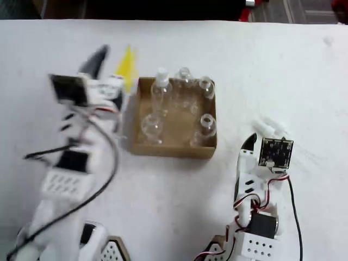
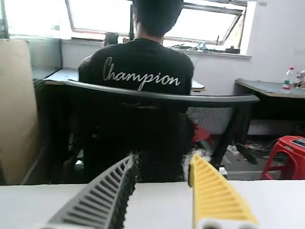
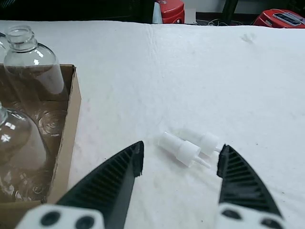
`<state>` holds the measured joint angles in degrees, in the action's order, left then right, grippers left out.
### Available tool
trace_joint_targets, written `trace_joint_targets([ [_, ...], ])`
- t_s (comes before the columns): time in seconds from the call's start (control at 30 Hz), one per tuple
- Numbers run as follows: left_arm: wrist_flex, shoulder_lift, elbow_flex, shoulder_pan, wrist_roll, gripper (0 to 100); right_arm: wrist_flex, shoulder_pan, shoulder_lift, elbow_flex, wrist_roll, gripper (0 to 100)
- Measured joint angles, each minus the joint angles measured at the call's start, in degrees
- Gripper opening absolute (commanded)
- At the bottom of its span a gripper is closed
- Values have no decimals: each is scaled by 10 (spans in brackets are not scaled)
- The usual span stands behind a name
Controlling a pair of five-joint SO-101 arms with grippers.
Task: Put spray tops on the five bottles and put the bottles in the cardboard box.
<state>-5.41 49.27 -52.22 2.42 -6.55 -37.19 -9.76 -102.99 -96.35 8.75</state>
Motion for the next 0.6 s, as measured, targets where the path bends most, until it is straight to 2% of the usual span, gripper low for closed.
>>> trace_joint_targets([
  [0.1, -223, 62, 98, -44, 0, 172, 0, 0, 0, 0, 0, 230],
  [0.17, -310, 68, 137, -66, 0, 172, 0, 0, 0, 0, 0, 230],
  [0.3, -363, 47, 155, -121, 5, 169, 0, 0, 0, 0, 0, 230],
  [0.37, -380, 25, 156, -153, 35, 169, 0, 0, 0, 0, 0, 230],
  [0.47, -414, -25, 157, -200, 74, 169, 0, 0, 0, 0, 0, 230],
  [0.6, -467, -109, 160, -251, 80, 169, 0, 0, 0, 0, 0, 230],
])
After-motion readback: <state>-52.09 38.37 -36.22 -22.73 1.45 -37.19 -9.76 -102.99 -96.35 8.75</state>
